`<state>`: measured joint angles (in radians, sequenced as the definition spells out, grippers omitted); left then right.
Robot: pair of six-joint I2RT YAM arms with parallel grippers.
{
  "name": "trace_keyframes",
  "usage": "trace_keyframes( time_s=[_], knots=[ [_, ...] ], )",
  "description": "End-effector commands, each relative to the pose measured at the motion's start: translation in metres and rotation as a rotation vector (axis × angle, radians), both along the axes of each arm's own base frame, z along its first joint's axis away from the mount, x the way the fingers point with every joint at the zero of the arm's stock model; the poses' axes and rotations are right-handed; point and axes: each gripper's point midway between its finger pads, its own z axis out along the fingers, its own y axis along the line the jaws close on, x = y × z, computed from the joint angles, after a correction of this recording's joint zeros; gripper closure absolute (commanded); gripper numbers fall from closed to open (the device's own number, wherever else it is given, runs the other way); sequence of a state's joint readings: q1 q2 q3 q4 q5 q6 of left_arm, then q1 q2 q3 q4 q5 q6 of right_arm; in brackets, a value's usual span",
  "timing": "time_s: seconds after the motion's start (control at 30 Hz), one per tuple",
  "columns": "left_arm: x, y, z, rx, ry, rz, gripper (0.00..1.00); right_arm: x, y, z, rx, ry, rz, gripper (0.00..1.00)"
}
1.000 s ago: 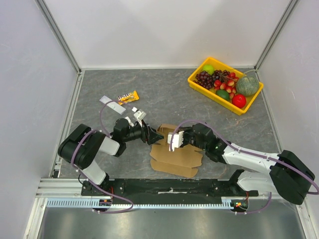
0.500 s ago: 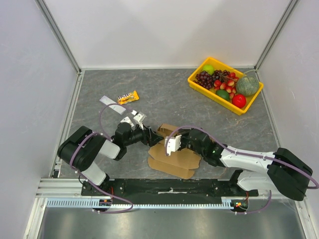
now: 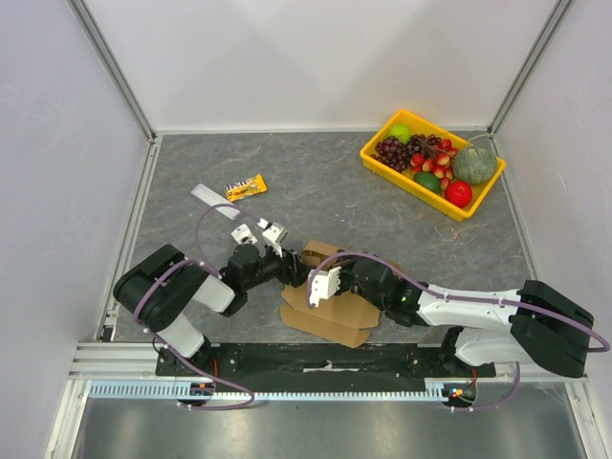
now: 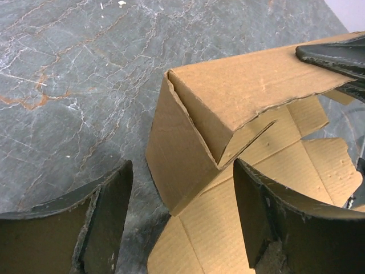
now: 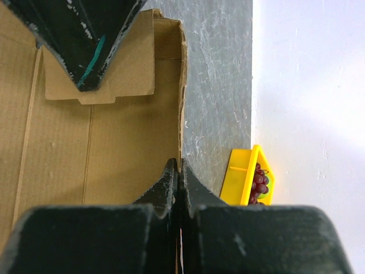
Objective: Fold the paper box
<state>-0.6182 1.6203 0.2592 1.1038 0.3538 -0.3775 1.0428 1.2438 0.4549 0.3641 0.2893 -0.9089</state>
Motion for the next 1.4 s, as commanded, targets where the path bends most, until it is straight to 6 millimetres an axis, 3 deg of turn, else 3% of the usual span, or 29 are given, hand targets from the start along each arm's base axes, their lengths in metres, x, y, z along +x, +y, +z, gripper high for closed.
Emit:
trace_keyframes(
  time_s=[0.0, 0.43, 0.8, 1.2, 1.37],
  knots=[
    [0.012, 0.004, 0.01, 0.037, -0.126, 0.082, 0.25, 0.002, 0.003, 0.013, 0.033, -0.052, -0.037, 1.0],
    [0.015, 0.0, 0.018, 0.055, -0.197, 0.219, 0.33, -0.016, -0.002, -0.004, 0.054, -0.089, -0.065, 0.97],
    [0.009, -0.007, 0.009, 0.092, -0.211, 0.254, 0.41, -0.028, 0.005, -0.005, 0.063, -0.153, -0.05, 0.85],
    [0.005, 0.007, 0.002, 0.089, -0.209, 0.319, 0.56, -0.047, 0.012, -0.016, 0.052, -0.148, -0.011, 0.82],
    [0.005, 0.007, -0.001, 0.094, -0.225, 0.344, 0.66, -0.054, 0.016, -0.018, 0.07, -0.134, 0.009, 0.81]
  ],
)
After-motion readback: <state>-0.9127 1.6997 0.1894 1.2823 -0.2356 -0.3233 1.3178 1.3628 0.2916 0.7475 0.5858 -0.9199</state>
